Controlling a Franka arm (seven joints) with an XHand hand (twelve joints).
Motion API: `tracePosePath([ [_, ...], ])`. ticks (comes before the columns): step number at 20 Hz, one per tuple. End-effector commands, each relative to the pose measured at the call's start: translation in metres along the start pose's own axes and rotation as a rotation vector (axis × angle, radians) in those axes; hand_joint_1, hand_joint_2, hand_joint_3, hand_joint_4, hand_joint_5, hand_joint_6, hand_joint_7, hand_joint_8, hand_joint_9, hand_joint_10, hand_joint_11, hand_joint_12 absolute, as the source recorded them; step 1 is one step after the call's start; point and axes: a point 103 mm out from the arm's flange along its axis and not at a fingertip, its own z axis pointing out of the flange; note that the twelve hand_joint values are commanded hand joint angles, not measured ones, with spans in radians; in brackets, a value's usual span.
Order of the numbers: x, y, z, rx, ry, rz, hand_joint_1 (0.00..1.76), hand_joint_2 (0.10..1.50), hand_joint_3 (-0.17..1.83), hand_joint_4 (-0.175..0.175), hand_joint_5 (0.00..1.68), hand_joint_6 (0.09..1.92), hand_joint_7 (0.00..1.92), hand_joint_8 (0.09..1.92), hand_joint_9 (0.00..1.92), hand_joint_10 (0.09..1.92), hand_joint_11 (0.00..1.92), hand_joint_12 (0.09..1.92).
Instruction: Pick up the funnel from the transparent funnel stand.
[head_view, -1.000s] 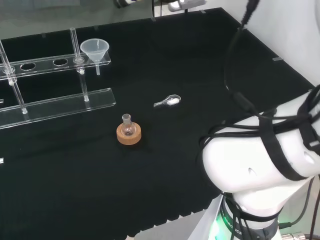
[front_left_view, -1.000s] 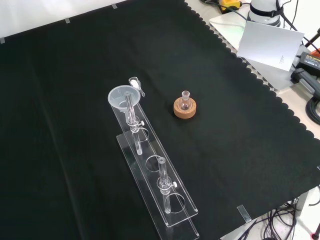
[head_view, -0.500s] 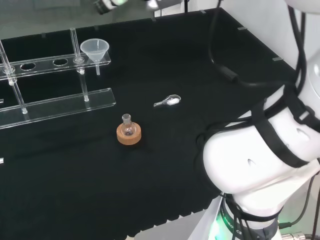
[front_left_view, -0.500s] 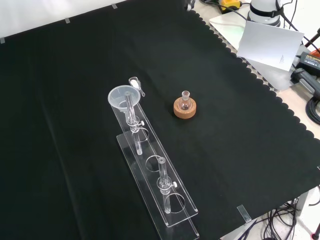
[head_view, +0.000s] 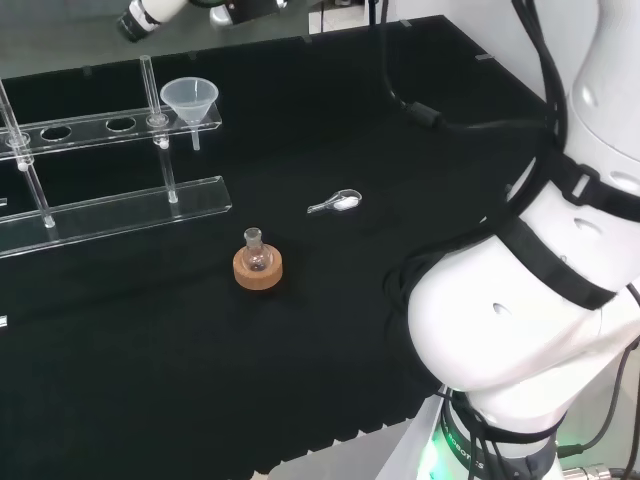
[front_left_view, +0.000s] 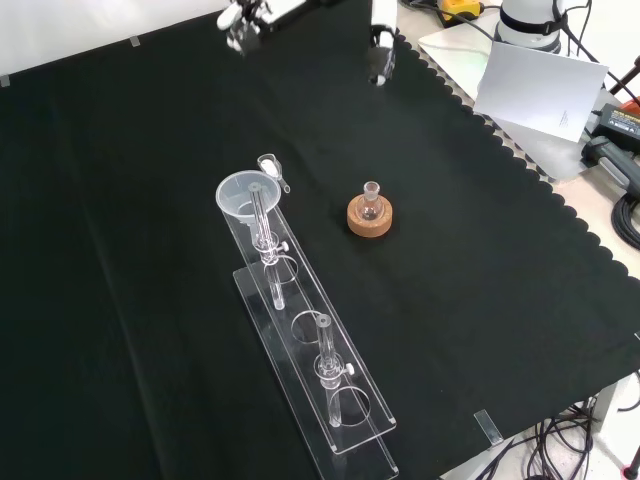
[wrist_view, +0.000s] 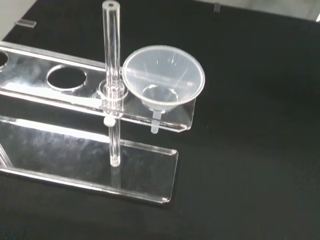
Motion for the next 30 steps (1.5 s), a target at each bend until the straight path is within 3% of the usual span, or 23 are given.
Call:
tracePosePath([
  [1,-0.005,0.006,0.01,0.038,-0.011,-0.005,0.32,0.69,0.01,-0.044,0.0,0.09,0.12,0.19,0.04,0.09,0.0,1.11],
  [6,-0.004,0.012,0.018,0.064,-0.029,-0.006,0.32,0.69,0.0,-0.046,0.0,0.09,0.02,0.44,0.0,0.21,0.0,1.13],
  [9,-0.001,0.017,0.024,0.064,-0.043,-0.004,0.33,0.69,0.0,-0.041,0.1,0.09,0.0,0.52,0.0,0.24,0.0,1.14],
  [19,0.0,0.041,0.044,0.091,-0.061,0.008,0.36,0.7,0.0,-0.049,0.09,0.09,0.03,0.6,0.0,0.4,0.0,1.24],
  [30,0.01,0.068,0.067,0.153,-0.086,-0.003,0.37,0.7,0.0,-0.049,0.09,0.09,0.04,0.61,0.0,0.44,0.0,1.27],
])
